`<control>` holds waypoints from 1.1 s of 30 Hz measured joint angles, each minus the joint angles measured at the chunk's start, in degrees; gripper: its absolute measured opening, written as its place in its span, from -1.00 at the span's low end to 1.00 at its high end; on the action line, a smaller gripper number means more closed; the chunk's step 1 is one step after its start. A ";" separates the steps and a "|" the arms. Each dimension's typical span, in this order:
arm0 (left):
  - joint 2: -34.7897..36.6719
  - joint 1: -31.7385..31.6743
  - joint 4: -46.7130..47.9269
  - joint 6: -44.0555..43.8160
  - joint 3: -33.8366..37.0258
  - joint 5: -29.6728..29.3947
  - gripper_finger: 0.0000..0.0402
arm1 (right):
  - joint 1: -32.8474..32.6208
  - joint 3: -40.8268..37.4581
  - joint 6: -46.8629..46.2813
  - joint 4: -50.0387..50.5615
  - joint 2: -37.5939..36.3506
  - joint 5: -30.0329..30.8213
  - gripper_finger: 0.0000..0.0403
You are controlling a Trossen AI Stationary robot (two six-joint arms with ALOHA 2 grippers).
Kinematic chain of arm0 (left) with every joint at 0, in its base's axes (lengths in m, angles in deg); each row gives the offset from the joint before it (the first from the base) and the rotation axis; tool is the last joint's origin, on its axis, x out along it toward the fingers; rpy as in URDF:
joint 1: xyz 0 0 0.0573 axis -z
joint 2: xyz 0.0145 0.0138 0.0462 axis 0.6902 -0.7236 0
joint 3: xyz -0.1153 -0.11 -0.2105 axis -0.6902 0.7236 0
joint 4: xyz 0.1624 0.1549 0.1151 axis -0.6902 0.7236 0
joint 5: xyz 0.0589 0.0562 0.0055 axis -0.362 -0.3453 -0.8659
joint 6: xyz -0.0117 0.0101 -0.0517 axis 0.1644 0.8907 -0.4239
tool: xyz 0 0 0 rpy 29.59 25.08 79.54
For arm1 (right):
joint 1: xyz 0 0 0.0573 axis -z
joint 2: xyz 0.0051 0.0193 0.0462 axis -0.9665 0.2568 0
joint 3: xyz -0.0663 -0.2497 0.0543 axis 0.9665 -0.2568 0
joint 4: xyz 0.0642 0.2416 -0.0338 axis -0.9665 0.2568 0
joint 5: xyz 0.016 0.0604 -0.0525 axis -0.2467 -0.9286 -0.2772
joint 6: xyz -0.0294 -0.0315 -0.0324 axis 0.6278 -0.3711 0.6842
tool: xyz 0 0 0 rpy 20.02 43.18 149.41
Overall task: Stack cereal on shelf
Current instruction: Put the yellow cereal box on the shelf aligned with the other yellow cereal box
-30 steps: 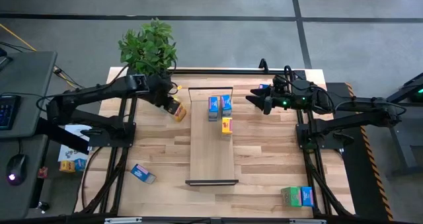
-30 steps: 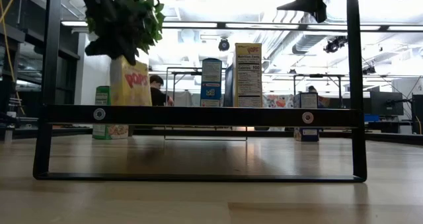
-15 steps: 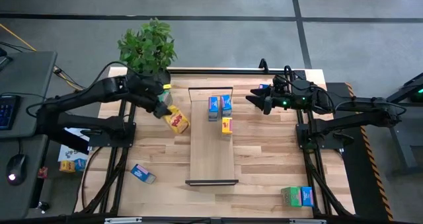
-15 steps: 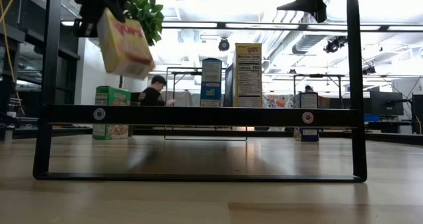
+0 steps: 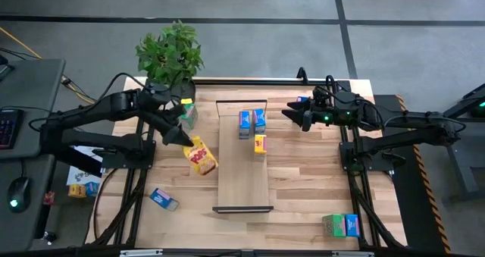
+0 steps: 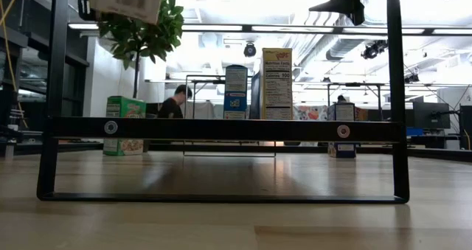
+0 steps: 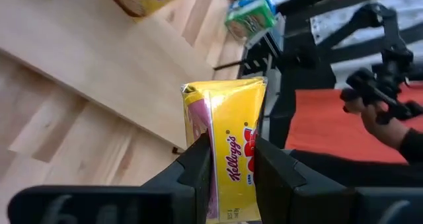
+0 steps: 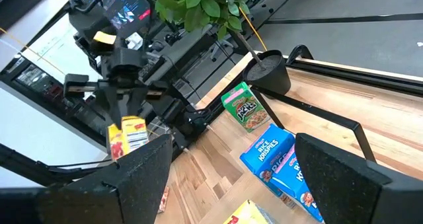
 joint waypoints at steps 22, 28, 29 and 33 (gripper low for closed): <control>-9.05 14.68 -6.75 8.64 -10.42 -24.78 -0.60 | 0.02 0.00 -0.02 0.04 0.00 0.00 0.55; -17.81 20.20 1.03 25.67 -20.37 -37.60 -0.60 | -0.07 -0.02 -0.02 1.00 0.00 -0.01 0.55; -19.07 20.83 0.94 28.19 -21.29 -38.38 -0.60 | -0.07 -0.02 -0.02 1.35 0.00 0.13 0.55; -23.75 22.11 0.44 33.66 -23.67 -38.76 -0.60 | -0.07 -0.02 -0.02 2.24 0.00 0.24 0.55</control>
